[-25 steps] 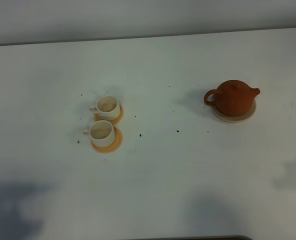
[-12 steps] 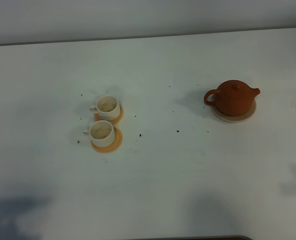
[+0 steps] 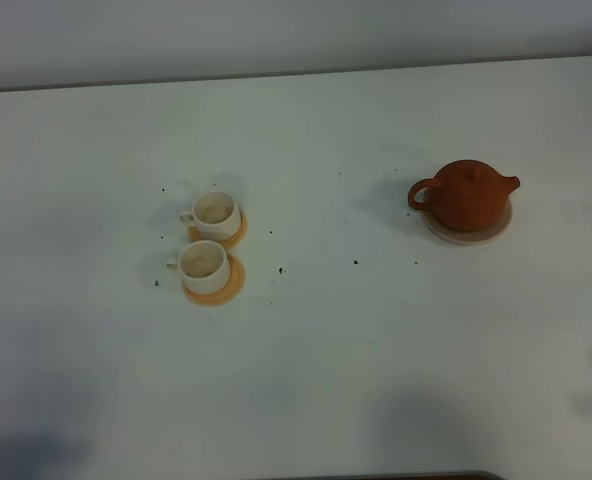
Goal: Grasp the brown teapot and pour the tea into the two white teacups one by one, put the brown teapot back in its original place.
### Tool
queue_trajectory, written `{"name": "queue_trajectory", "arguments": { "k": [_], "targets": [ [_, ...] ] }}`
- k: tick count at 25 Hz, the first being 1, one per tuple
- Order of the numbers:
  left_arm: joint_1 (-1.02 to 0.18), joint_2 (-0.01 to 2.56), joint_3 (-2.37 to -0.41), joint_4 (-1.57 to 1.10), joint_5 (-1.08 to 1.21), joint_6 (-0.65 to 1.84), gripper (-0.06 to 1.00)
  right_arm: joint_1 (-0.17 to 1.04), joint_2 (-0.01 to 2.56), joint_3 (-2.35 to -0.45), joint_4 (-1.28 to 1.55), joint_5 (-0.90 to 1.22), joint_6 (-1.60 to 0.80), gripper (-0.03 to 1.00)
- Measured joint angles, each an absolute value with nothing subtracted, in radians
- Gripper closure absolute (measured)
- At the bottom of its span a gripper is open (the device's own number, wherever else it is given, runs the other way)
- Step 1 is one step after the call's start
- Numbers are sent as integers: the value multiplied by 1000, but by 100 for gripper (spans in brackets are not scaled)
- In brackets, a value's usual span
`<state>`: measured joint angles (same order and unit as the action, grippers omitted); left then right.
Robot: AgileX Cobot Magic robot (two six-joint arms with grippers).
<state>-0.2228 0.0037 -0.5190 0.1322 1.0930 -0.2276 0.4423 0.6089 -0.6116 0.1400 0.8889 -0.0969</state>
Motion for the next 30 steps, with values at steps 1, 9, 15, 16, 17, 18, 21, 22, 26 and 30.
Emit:
{"name": "queue_trajectory", "arguments": {
  "k": [1, 9, 15, 16, 17, 18, 21, 22, 26, 30],
  "targets": [
    [-223, -4, -517, 144, 1091, -228, 62, 442, 609, -612, 140, 889, -97, 73],
    [-223, -6, -514, 254, 1090, -265, 62, 442, 605, -610, 125, 861, -78, 73],
    [-223, -6, -513, 237, 1089, -212, 62, 442, 604, -609, 97, 856, -63, 73],
    [-223, -6, -513, 210, 1085, -181, 62, 442, 604, -609, 97, 856, -63, 73],
    [-223, -6, -513, 183, 1083, -142, 62, 442, 604, -609, 97, 857, -63, 73],
    [-223, -6, -513, 155, 1081, -106, 62, 442, 604, -609, 97, 858, -63, 73],
    [-223, -6, -512, 104, 1081, -46, 62, 442, 604, -609, 95, 862, -63, 73],
    [-223, -6, -512, 100, 1081, -40, 62, 442, 604, -609, 95, 863, -63, 73],
    [-223, -6, -512, 97, 1081, -29, 60, 442, 604, -609, 95, 868, -63, 73],
    [-223, -6, -512, 96, 1081, -27, 53, 442, 604, -609, 95, 882, -63, 73]
  ]
}}
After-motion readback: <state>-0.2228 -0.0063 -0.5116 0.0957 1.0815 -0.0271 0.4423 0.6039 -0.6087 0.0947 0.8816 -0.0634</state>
